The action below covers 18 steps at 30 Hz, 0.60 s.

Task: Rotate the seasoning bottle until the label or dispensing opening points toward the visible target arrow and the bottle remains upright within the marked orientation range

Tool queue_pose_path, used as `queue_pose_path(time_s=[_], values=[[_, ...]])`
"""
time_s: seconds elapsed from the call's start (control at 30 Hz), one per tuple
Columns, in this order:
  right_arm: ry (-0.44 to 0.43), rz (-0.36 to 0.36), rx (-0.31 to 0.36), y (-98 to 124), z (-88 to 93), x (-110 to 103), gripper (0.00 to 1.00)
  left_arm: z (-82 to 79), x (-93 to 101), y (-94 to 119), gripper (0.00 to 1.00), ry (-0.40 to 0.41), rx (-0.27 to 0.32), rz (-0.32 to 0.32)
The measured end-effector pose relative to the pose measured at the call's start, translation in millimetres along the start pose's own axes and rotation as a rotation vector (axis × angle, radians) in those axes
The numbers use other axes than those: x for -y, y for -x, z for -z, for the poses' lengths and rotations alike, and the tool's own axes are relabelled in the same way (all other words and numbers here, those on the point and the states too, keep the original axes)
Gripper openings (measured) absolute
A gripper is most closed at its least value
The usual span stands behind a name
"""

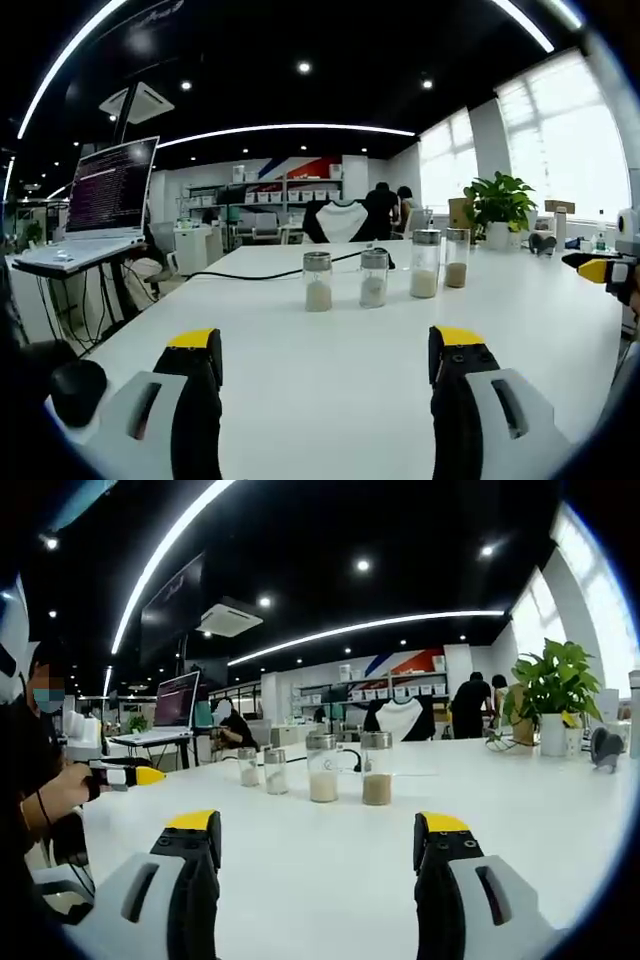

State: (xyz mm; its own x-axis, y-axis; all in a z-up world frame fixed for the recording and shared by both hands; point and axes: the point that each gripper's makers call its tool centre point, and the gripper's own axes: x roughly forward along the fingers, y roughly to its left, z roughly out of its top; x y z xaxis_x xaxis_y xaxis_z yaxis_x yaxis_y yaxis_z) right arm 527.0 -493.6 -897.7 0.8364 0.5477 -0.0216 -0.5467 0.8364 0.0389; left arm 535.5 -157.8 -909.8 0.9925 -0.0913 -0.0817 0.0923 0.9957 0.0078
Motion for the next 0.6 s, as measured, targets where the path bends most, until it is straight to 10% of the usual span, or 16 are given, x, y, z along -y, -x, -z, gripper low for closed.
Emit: queue_pose_path(time_s=[0.6], values=[[-0.005,-0.013,-0.005,0.2,1.4,-3.3,0.78,-13.0,-0.2,-6.2,0.86,-0.036,0.022,-0.001]])
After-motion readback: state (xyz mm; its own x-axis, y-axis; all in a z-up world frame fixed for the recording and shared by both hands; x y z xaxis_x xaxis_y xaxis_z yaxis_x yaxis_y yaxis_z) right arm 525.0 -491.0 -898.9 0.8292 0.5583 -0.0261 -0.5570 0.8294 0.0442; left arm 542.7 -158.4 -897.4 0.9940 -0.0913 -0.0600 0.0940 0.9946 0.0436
